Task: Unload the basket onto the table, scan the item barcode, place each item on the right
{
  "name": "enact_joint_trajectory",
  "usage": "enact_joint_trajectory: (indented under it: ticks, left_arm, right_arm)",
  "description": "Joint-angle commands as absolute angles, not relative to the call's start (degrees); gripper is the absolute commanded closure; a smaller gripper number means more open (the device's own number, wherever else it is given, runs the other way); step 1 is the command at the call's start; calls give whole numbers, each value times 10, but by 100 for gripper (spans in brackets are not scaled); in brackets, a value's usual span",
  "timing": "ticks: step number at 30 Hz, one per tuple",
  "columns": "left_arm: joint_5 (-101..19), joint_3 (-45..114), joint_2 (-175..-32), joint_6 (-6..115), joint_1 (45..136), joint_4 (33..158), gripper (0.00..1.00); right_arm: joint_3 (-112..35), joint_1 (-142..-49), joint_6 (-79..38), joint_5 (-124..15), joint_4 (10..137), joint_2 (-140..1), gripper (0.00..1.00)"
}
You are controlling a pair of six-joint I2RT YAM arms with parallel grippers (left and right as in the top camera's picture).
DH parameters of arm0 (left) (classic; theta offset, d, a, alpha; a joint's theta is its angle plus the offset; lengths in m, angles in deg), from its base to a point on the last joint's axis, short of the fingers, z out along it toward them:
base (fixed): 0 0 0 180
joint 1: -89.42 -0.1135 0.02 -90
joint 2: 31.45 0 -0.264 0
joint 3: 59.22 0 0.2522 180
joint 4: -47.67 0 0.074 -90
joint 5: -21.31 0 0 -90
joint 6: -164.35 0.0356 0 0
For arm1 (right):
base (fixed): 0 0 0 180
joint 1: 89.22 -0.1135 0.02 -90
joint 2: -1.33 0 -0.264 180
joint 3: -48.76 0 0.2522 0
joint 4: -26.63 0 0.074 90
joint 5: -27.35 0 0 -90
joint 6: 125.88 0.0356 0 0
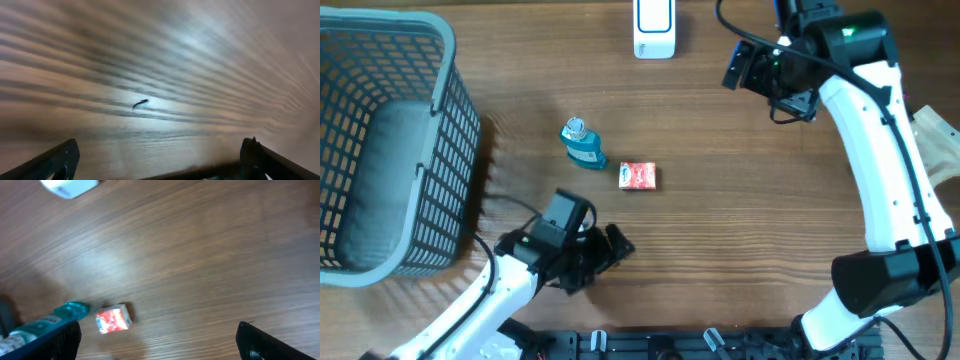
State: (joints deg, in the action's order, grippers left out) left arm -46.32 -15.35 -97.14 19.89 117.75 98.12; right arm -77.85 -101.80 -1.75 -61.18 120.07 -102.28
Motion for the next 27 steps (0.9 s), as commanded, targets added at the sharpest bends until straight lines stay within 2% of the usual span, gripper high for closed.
enact_joint_trajectory:
  ticks: [1, 6, 10, 14, 19, 27]
  left_arm:
    - [-641, 12, -928, 248, 1224, 1073, 0]
    - [-689, 257, -935, 415, 1203, 1163, 0]
    - [-737, 390, -945, 489, 1130, 1200, 0]
    - [-742, 404, -944, 537, 1074, 1197, 0]
    - [-746, 404, -945, 548, 1024, 1194, 0]
    - [-799, 404, -954, 562, 1019, 1193, 0]
  right_arm:
    - [-778, -1016, -28, -663, 1224, -1020, 0]
    - [-778, -1032, -60, -617, 1237, -1030, 0]
    - [-777, -1103, -76, -613, 1236, -1085, 0]
    - [-777, -1169, -89, -600, 1235, -1143, 0]
    - [-738, -1237, -89, -602, 1163, -1208, 0]
    - [-729, -1268, -104, -598, 1096, -1269, 0]
